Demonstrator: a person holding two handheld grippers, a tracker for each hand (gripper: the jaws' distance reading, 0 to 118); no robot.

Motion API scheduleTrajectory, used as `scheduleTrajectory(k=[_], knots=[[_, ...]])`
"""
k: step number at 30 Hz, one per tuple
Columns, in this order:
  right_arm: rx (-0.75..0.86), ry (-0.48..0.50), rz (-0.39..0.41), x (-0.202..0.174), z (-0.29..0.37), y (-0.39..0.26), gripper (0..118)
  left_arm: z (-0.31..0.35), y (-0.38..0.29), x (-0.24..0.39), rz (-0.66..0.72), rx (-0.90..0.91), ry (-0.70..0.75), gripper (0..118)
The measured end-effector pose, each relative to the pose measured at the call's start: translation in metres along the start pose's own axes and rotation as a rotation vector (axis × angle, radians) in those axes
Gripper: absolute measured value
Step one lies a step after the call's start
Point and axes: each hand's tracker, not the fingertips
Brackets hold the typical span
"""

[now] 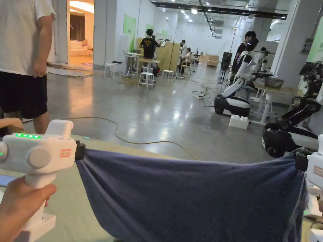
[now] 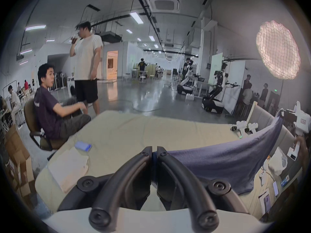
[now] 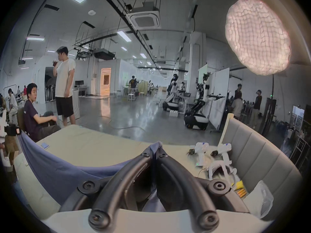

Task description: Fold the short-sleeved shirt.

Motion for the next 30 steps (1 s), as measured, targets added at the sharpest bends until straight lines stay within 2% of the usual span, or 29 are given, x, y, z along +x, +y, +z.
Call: scheduleTrajectory(k=[8, 14, 19, 24, 30], knots=[[0.051, -0.064, 0.001, 0.025, -0.021, 0.085, 3, -0.026, 0.117, 0.022, -0.041, 0.086, 0.006, 6], [0.072, -0.106, 0.031, 0.029, -0.047, 0.13, 3, -0.054, 0.169, 0.033, -0.073, 0.119, 0.012, 6], [0.084, -0.132, 0.018, 0.033, -0.069, 0.15, 3, -0.079, 0.198, 0.041, -0.079, 0.138, 0.01, 6], [0.112, -0.141, 0.002, 0.035, -0.067, 0.149, 3, -0.093, 0.207, 0.053, -0.105, 0.165, 0.015, 6], [0.079, -0.136, 0.042, 0.035, -0.06, 0.101, 3, -0.102, 0.155, 0.054, -0.128, 0.158, -0.005, 6]])
